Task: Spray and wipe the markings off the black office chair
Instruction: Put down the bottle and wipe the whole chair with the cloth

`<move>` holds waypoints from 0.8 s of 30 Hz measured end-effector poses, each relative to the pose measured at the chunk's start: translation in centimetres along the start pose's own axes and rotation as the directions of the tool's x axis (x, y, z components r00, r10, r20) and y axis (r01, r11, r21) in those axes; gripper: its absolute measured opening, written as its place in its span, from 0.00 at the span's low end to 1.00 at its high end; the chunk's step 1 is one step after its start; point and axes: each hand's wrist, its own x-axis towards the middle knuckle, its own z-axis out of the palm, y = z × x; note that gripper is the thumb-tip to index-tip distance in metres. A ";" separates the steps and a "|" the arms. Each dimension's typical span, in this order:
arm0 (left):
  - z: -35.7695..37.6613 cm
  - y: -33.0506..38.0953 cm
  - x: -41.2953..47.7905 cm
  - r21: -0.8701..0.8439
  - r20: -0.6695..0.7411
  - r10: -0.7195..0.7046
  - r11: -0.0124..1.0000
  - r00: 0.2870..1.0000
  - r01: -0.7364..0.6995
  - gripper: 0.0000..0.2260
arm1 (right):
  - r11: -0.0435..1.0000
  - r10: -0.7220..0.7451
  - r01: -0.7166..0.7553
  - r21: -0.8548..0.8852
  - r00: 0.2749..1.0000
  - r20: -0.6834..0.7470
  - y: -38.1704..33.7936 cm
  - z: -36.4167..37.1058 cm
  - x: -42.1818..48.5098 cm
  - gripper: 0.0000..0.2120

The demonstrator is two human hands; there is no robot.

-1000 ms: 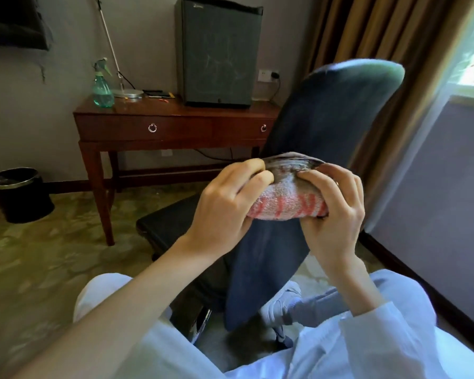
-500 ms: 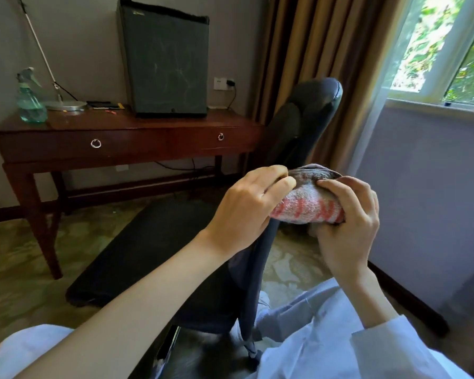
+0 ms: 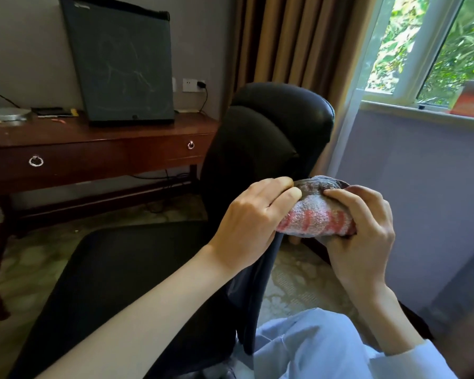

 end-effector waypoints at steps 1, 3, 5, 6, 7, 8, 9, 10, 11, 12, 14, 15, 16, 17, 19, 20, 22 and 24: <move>0.4 -0.3 0.4 0.001 0.002 0.009 1.000 1.000 -0.009 0.14 | 1.000 0.002 -0.002 -0.003 1.000 0.007 0.4 0.1 0.3 0.19; 1.0 -0.8 1.2 0.002 0.005 0.022 1.000 1.000 -0.022 0.15 | 1.000 0.012 -0.012 -0.009 1.000 0.026 1.0 0.5 0.7 0.19; 1.3 -1.3 1.8 0.005 0.005 0.034 0.999 0.999 -0.034 0.16 | 1.000 0.018 -0.018 -0.014 0.999 0.029 1.4 0.8 1.1 0.18; 1.4 -1.6 2.1 0.007 0.002 0.041 0.999 0.999 -0.041 0.16 | 1.000 0.016 -0.015 -0.018 1.000 0.025 1.5 0.9 1.5 0.18; 1.4 -2.1 2.5 0.013 -0.006 0.046 0.999 0.999 -0.046 0.16 | 1.000 0.011 -0.010 -0.024 1.000 0.021 1.5 1.1 2.0 0.19; 1.3 -2.5 3.1 0.022 -0.018 0.044 0.999 0.999 -0.043 0.15 | 1.000 0.005 -0.004 -0.029 1.000 0.016 1.5 1.3 2.6 0.19; 1.2 -3.0 3.8 0.032 -0.034 0.036 0.999 0.999 -0.035 0.16 | 0.999 -0.001 0.002 -0.035 1.000 0.011 1.4 1.5 3.4 0.21; 1.2 -3.5 4.4 0.034 -0.048 0.029 0.999 0.998 -0.028 0.16 | 0.999 -0.006 0.006 -0.045 1.000 0.004 1.3 1.8 4.2 0.22; 1.3 -4.1 4.8 0.026 -0.055 0.027 0.999 0.998 -0.025 0.16 | 0.998 -0.010 0.010 -0.059 1.000 -0.006 1.1 2.2 4.8 0.23; 1.4 -4.6 5.1 0.010 -0.057 0.029 1.000 0.998 -0.028 0.16 | 0.997 -0.018 0.016 -0.075 1.000 -0.020 0.8 2.5 5.4 0.22; 1.9 -5.4 4.9 -0.031 -0.056 0.037 0.999 0.998 -0.038 0.15 | 0.993 -0.038 0.034 -0.116 0.999 -0.035 0.2 3.1 5.7 0.18; 2.3 -5.7 4.5 -0.046 -0.061 0.039 0.998 0.997 -0.042 0.15 | 0.989 -0.049 0.044 -0.140 0.998 -0.031 -0.1 3.3 5.5 0.16; 2.6 -6.0 3.8 -0.055 -0.066 0.039 0.998 0.997 -0.042 0.15 | 0.985 -0.060 0.056 -0.164 0.998 -0.021 -0.4 3.6 4.9 0.15; 3.0 -6.3 3.0 -0.058 -0.068 0.037 0.997 0.997 -0.041 0.14 | 0.980 -0.068 0.066 -0.189 0.998 -0.007 -0.6 3.8 4.1 0.15; 3.7 -6.8 1.2 -0.052 -0.067 0.028 0.998 0.997 -0.032 0.13 | 0.971 -0.061 0.067 -0.232 0.998 0.032 -0.8 4.5 2.3 0.15; 4.0 -6.9 0.3 -0.039 -0.066 0.025 0.999 0.998 -0.027 0.13 | 0.966 -0.049 0.061 -0.252 0.997 0.055 -0.8 4.9 1.3 0.16; 4.4 -7.0 -1.6 0.010 -0.053 0.036 0.999 0.998 -0.036 0.12 | 0.958 -0.024 0.050 -0.283 0.995 0.097 -0.8 5.7 -0.8 0.19; 4.7 -6.9 -3.3 0.075 -0.030 0.063 0.995 0.998 -0.061 0.11 | 0.952 -0.001 0.042 -0.302 0.991 0.134 -0.6 6.4 -2.6 0.22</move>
